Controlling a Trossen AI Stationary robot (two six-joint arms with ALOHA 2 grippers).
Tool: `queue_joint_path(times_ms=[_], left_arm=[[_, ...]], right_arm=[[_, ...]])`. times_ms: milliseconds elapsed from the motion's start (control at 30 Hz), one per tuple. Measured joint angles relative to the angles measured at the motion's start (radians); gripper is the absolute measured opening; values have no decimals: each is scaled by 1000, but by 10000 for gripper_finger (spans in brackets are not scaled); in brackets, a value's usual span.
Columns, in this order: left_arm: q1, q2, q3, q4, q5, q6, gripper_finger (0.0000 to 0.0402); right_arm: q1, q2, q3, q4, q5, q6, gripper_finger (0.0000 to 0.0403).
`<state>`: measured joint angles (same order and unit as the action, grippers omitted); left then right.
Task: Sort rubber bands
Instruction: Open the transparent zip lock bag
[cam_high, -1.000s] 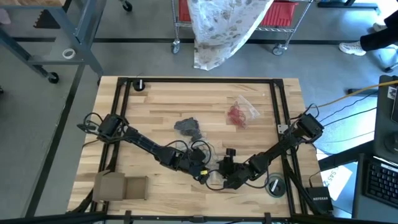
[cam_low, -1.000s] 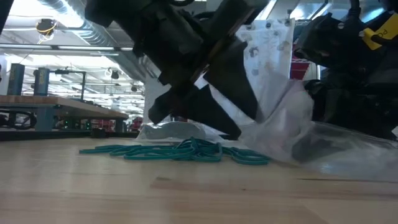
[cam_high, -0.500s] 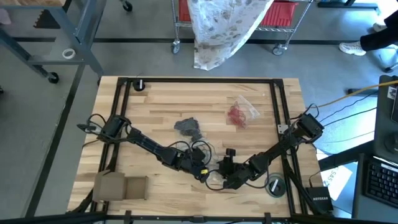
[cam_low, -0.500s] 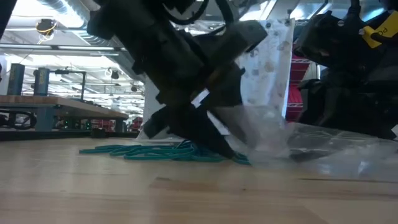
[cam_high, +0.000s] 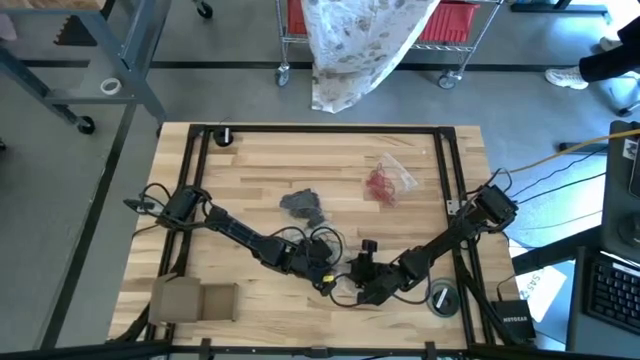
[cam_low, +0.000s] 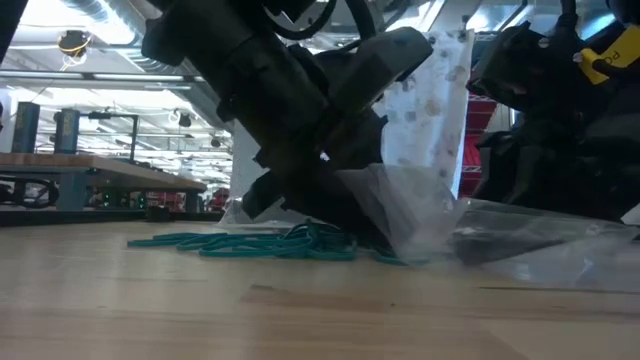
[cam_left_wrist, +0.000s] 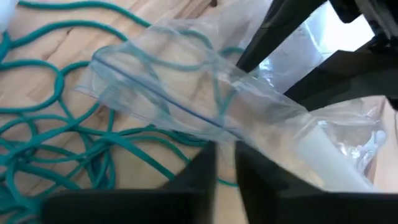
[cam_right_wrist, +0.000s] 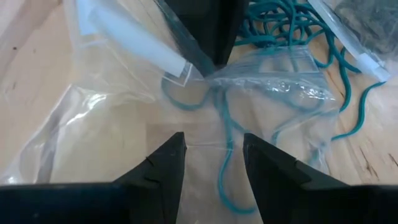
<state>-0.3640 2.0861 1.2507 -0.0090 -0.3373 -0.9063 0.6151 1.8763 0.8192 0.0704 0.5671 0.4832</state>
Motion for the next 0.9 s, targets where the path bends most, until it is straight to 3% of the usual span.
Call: queue_joint_path(times_ms=[200,567,733,900], left_arm=[[-15,-23,0,-14,-7,79,1],[-92,-172,14,-61,-173,230,0],[-94,-171,14,-51,-175,237,0],[-87,-171,14,-42,-174,250,0]], right_arm=[[27,-42,-3,-33,19,-51,159],[106,-337,1,36,69,-227,159],[89,-341,1,58,67,-282,159],[53,-287,1,75,-54,-388,159]])
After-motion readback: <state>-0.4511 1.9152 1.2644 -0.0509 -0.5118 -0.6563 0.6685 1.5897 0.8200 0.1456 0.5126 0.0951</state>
